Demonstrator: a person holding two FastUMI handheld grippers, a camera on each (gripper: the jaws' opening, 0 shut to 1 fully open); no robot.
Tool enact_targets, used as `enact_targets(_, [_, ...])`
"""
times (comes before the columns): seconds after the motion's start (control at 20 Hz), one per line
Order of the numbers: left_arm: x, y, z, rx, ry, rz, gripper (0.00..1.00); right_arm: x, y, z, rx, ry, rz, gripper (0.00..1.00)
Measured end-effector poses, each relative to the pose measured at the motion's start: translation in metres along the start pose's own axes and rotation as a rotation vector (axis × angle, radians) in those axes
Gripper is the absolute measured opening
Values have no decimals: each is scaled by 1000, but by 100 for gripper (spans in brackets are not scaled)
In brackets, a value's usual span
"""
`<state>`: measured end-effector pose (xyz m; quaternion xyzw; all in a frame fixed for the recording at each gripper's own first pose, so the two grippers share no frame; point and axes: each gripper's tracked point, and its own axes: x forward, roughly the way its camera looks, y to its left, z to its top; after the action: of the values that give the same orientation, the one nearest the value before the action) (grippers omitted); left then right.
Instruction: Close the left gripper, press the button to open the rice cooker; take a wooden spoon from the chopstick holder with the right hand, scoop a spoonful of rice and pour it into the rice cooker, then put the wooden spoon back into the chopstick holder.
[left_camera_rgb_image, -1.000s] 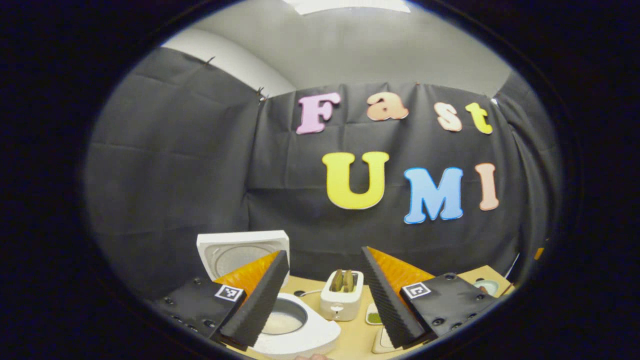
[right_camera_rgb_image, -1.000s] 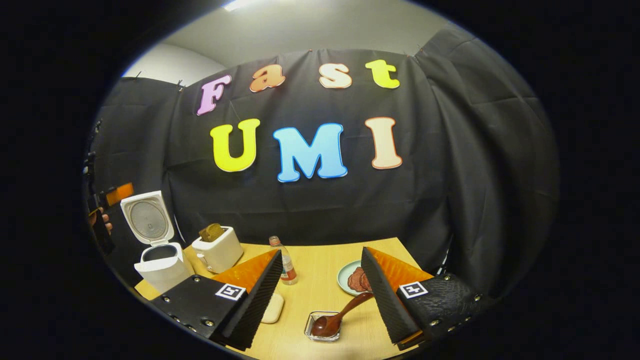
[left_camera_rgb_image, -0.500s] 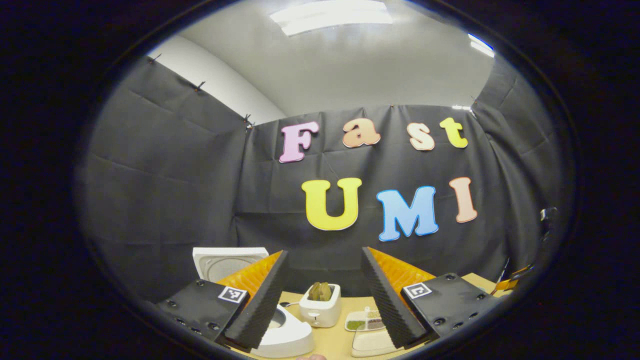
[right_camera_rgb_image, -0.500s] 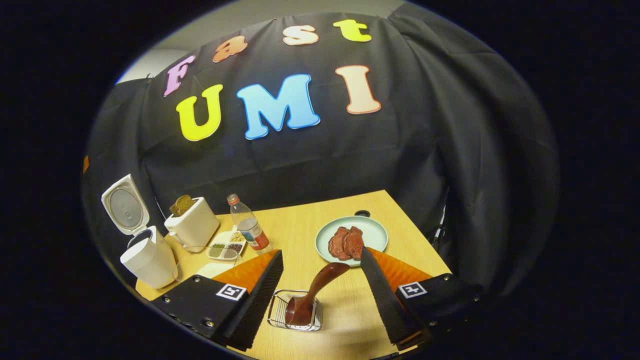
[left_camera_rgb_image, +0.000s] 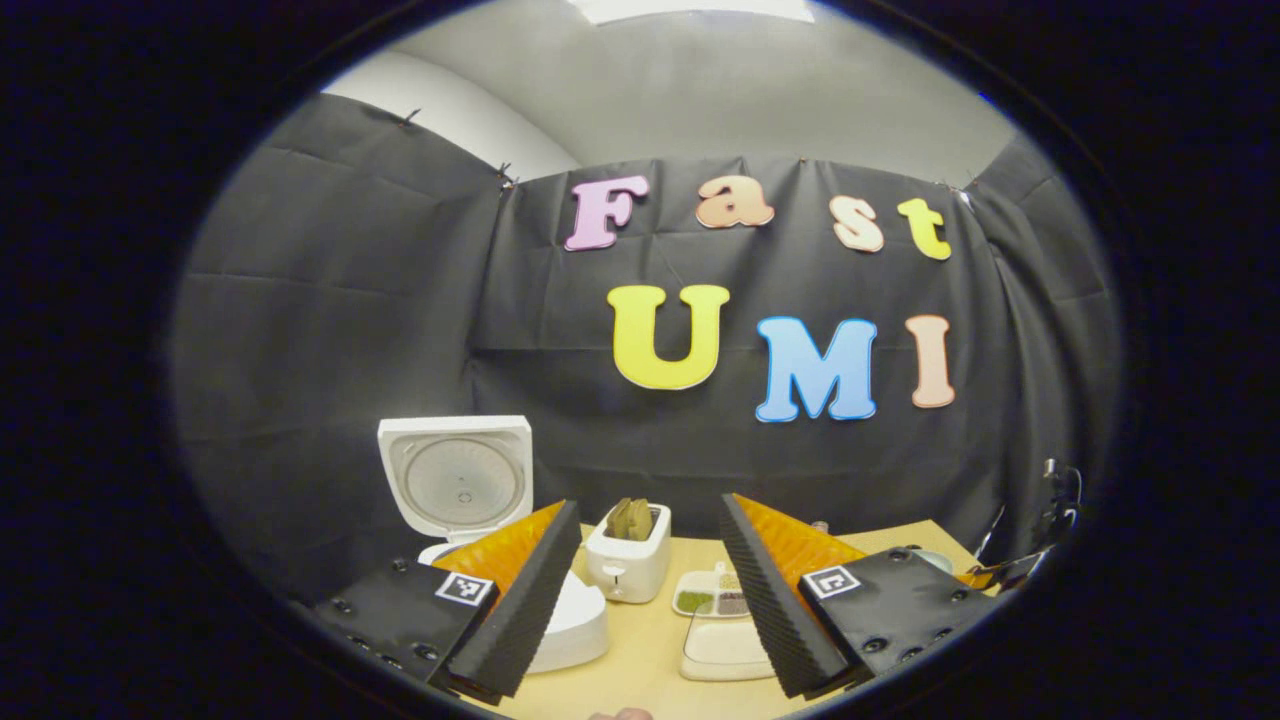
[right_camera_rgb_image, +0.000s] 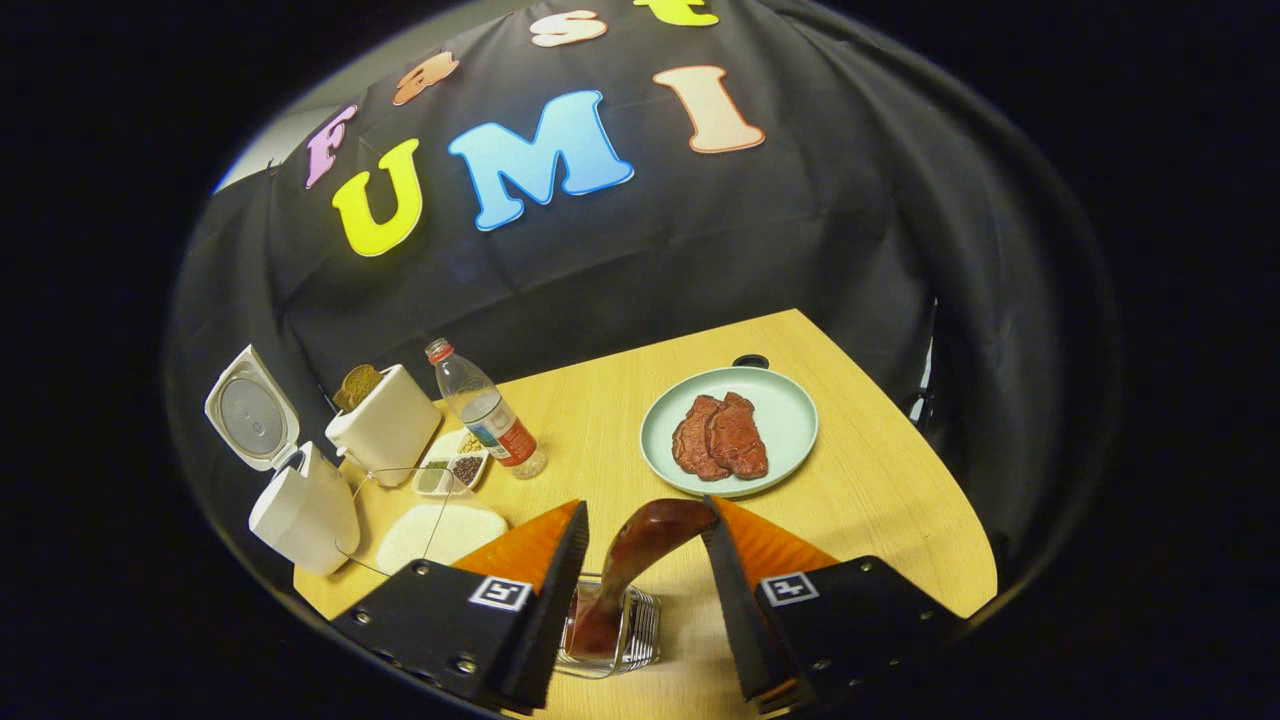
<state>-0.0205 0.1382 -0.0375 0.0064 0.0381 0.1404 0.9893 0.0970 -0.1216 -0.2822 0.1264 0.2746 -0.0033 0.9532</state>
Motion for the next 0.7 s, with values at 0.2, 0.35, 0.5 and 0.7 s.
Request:
enact_targets(0.2, [-1,9,-3,16,13,13,97,-1,16,-3,99,31,92,26])
enact_targets(0.35, [0,14,-8,26,11,-7,96,-9,28,-3,137,17,85,7])
enact_targets(0.5, [3,25,-18,27,12,-39,97,-33,40,22,133,-53,45,7])
enact_targets(0.7, [12,46,-29,5,12,-93,96,-69,79,70,67,-181,44,7])
